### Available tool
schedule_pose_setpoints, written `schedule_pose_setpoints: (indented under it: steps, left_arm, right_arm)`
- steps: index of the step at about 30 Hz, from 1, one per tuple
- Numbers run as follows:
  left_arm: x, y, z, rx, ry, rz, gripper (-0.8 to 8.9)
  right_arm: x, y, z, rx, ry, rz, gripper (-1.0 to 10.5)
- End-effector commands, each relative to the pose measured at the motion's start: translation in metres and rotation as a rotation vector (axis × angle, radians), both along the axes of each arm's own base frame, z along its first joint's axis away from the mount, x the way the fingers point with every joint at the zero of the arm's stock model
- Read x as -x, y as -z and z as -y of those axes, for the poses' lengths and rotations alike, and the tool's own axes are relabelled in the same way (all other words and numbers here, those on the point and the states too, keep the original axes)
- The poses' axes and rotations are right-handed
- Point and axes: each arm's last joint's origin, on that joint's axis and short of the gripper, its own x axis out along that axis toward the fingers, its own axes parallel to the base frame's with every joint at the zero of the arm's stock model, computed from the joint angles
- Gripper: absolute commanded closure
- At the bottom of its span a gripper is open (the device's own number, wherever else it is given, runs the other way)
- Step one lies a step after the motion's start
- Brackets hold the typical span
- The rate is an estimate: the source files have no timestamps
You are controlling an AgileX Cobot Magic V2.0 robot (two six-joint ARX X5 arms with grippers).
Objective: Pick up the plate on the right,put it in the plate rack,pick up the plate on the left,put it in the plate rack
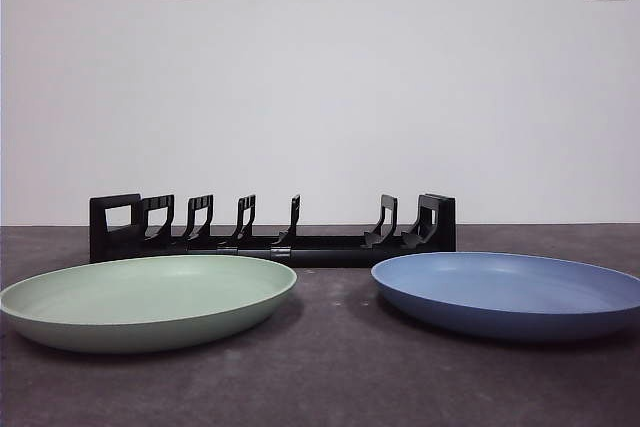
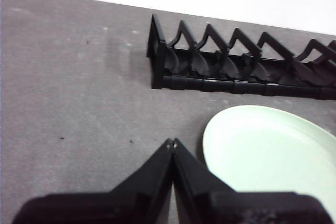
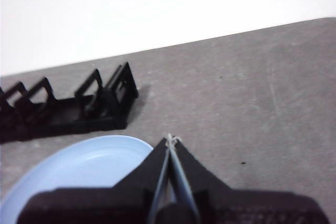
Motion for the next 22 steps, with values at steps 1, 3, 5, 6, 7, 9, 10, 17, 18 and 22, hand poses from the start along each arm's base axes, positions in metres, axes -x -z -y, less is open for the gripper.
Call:
schedule_pose_setpoints:
  steps: [1, 3, 5, 6, 7, 9, 10, 17, 18, 22]
  left_arm:
    - [0.002, -0.017, 0.0, 0.036, 0.002, 0.028, 8.2]
    - [0.003, -0.028, 0.0, 0.053, -0.001, 0.032, 8.2]
    - [0.004, -0.042, 0.001, 0.064, 0.026, 0.044, 8.2]
    - [0.003, -0.049, 0.002, 0.067, 0.045, 0.05, 8.2]
    - [0.003, -0.056, 0.002, 0.07, 0.066, 0.054, 8.2]
    - [0.002, -0.071, 0.003, 0.076, 0.107, 0.06, 8.2]
    - [0.002, -0.078, 0.004, 0.077, 0.126, 0.062, 8.2]
    - [-0.006, -0.121, 0.006, 0.061, 0.253, 0.021, 8.2]
    - [-0.007, -0.125, 0.007, 0.061, 0.276, 0.009, 8.2]
    - [-0.008, -0.145, 0.009, 0.032, 0.356, -0.043, 8.2]
  right_arm:
    - [0.002, -0.014, 0.0, -0.105, 0.004, 0.032, 9.6]
    - [0.004, -0.024, 0.0, -0.13, 0.001, 0.049, 9.6]
    - [0.005, -0.037, -0.001, -0.148, -0.005, 0.062, 9.6]
    - [0.005, -0.043, -0.001, -0.156, -0.011, 0.066, 9.6]
    - [0.005, -0.05, -0.001, -0.156, -0.028, 0.068, 9.6]
    - [0.005, -0.064, -0.002, -0.157, -0.054, 0.057, 9.6]
    - [0.005, -0.072, -0.002, -0.159, -0.066, 0.041, 9.6]
    - [-0.001, -0.134, -0.006, -0.051, -0.201, -0.083, 9.6]
    - [-0.003, -0.142, -0.006, -0.027, -0.221, -0.106, 9.6]
    - [-0.007, -0.169, -0.006, 0.082, -0.268, -0.244, 9.6]
